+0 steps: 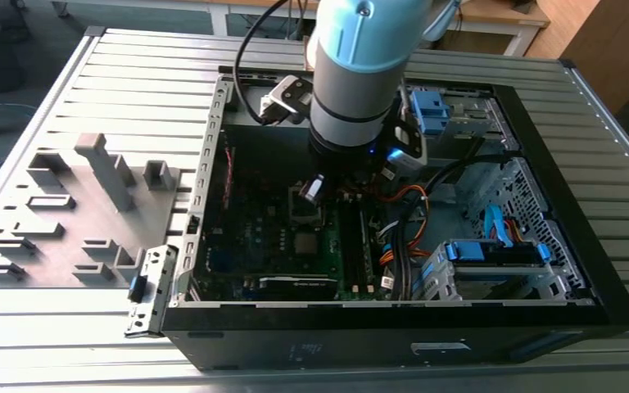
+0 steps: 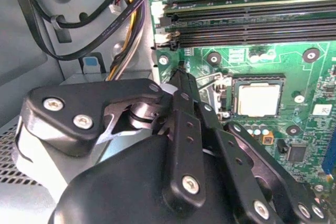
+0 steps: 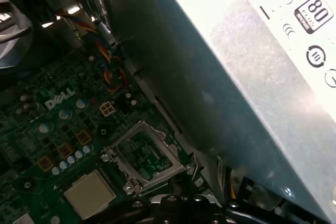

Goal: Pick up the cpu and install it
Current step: 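Close the cpu cover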

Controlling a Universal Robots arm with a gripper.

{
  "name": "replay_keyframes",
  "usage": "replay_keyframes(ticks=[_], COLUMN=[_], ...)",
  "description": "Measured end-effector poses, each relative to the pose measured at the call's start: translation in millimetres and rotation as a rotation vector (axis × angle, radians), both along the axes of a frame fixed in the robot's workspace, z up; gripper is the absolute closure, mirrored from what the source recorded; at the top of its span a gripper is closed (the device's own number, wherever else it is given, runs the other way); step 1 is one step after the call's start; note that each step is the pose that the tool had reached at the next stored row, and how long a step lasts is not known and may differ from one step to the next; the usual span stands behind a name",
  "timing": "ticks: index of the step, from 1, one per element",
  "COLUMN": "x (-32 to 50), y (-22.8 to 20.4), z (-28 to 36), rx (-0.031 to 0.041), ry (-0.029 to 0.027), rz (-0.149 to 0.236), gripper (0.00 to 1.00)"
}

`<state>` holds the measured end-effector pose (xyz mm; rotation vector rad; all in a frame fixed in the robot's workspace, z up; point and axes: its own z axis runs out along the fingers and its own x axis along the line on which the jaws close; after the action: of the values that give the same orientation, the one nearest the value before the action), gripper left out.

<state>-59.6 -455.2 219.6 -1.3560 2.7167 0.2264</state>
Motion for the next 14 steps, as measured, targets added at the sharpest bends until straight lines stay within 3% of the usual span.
replay_keyframes(ticks=[8,14], x=[0.0,0.9], y=[-7.1,-16.1], z=[8.1,9.8], rx=[0.0001,0.0012], ry=[0.0004,0.0042], rz=[0.0,0.0], gripper=[0.89,0.89])
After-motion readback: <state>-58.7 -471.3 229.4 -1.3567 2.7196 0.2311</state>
